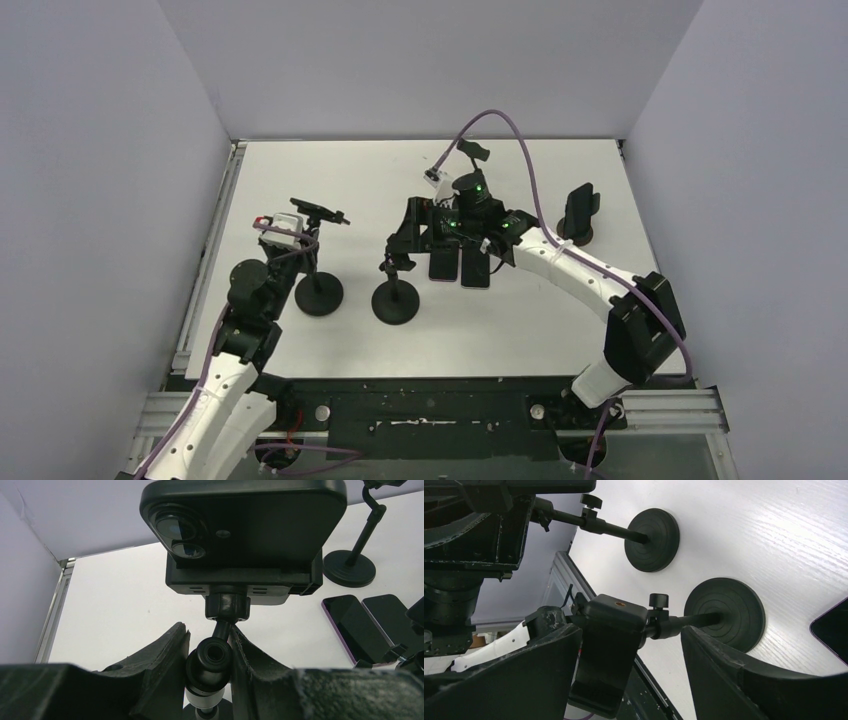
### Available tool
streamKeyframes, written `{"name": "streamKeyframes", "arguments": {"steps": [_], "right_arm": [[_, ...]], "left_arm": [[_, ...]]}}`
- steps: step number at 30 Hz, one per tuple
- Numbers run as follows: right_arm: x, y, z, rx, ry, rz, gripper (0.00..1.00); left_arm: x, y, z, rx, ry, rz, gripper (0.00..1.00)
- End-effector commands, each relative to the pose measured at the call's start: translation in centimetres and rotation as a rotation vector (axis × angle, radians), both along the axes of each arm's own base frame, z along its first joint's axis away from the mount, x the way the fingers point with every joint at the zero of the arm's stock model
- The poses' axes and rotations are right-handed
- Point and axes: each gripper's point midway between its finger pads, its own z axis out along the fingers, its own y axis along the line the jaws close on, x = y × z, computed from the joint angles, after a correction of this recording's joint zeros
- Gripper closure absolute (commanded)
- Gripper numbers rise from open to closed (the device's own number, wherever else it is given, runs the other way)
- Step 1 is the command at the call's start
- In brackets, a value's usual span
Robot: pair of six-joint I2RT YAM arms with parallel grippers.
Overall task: Remove the phone from the phone stand
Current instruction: Pick up the phone stand at the center of the board, then place the phone stand at the center of the board.
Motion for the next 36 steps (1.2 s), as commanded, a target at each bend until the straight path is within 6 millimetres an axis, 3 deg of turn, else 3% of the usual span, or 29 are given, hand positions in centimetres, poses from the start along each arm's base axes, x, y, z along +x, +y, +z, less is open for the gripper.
{"name": "streamKeyframes", "arguments": {"steps": [1,8,11,14,17,20,31,36], "right_arm": [[0.1,1.6,2.6,0.071,-0.022,0.039,0.31],[1.0,2.3,4.2,0.096,-0.044,0.045,0.68],[2.7,1.8,5.6,0.104,-0.093,-0.002,0.83],[5.2,1.1,8.4,0.128,-0.17,-0.068,0.9],[7.8,0.4,10.7,0.142,-0.213,-0.118,0.93],[10.3,0.1,11.4,0.151,-0.218,-0.146,0.93],[20.8,-0.6,10.1,0.228,-0.182,-0.284,0.95],[23.9,-0.6,8.7,0.216,-0.166,-0.313,0.95]], "left_arm": [[-0.5,0.1,6.4,-0.058,-0.221,0.002,1.0],[-0.4,-0.1,6.2,-0.063,-0.222,-0.002,1.0],[-0.5,-0.1,6.4,-0.071,-0.229,-0.005,1.0],[-0.6,0.0,6.6,-0.077,-0.239,-0.001,1.0],[-0.8,0.0,6.8,-0.082,-0.25,0.0,1.0],[-0.9,0.0,6.8,-0.085,-0.257,0.0,1.0],[-1.3,-0.8,6.4,-0.101,-0.265,-0.033,1.0],[-1.7,-1.4,6.3,-0.105,-0.268,-0.068,1.0]]}}
